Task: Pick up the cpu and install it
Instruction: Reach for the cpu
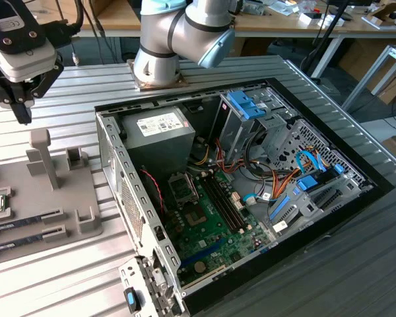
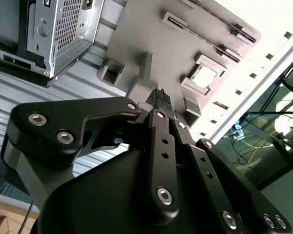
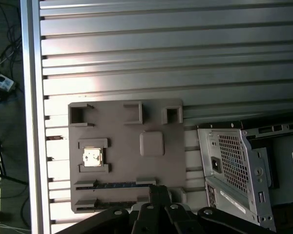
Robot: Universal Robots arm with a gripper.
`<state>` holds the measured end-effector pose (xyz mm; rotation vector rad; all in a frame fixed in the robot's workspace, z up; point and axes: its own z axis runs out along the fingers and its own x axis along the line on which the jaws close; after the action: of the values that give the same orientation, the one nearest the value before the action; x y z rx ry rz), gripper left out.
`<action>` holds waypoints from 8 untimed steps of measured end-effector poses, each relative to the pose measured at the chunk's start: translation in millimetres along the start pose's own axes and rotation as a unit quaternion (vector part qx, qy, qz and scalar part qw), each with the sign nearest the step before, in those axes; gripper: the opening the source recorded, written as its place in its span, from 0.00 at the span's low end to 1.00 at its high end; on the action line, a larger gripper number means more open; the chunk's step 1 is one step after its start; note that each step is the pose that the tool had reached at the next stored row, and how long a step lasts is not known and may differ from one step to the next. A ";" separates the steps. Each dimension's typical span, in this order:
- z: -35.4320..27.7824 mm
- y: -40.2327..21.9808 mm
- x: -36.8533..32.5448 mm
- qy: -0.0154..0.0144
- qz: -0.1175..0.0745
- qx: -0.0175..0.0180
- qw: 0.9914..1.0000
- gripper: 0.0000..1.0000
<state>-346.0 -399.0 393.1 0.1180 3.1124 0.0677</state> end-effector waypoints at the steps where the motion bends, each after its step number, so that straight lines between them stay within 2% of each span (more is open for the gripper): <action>1: 0.1 0.0 0.7 0.000 0.000 0.000 1.000 0.11; 8: 2.3 -0.6 6.3 0.000 0.000 0.000 1.000 0.11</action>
<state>-352.2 -398.9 390.6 0.1180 3.1125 0.0676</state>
